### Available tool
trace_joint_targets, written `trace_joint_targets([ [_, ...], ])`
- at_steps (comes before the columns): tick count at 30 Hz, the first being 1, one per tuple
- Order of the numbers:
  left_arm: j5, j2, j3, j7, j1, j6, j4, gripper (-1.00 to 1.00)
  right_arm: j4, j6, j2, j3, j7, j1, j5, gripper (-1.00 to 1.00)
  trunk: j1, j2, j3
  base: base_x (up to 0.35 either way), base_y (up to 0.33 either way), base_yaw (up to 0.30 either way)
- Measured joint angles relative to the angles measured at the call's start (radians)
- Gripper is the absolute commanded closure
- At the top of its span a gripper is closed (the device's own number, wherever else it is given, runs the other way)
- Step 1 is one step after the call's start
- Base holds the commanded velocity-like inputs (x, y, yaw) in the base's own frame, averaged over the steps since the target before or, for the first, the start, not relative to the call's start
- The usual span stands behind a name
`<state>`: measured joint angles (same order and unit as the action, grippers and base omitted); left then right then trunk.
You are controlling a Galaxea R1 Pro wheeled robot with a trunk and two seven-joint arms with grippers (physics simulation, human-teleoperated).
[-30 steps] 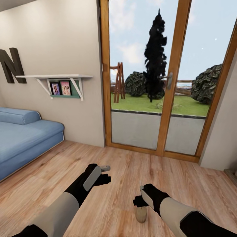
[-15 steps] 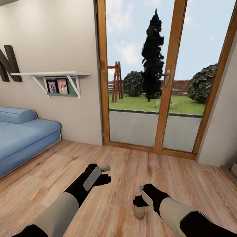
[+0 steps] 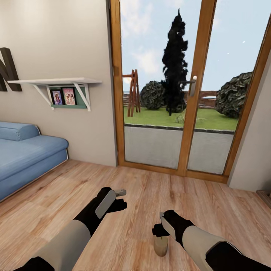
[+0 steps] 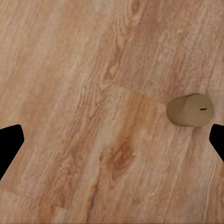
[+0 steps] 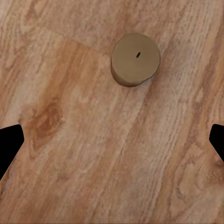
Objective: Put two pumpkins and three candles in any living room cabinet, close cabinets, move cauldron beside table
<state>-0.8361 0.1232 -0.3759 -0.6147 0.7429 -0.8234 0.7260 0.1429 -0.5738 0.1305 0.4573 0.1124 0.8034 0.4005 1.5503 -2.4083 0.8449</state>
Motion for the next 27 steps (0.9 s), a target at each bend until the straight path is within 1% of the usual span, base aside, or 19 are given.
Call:
trace_joint_targets([
  [13,0.001,0.000,0.000,0.000,0.000,0.000,0.000,-1.00,0.000,0.000,-0.001,0.000,0.001,0.000,0.000,-1.00,0.050,-0.091,0.041,0.001,0.000,0.000],
  [27,0.001,0.003,0.000,0.000,-0.001,0.000,0.001,-1.00,0.000,0.000,-0.001,0.000,0.001,0.000,0.000,-1.00,0.056,-0.094,0.095,0.000,0.000,0.000],
])
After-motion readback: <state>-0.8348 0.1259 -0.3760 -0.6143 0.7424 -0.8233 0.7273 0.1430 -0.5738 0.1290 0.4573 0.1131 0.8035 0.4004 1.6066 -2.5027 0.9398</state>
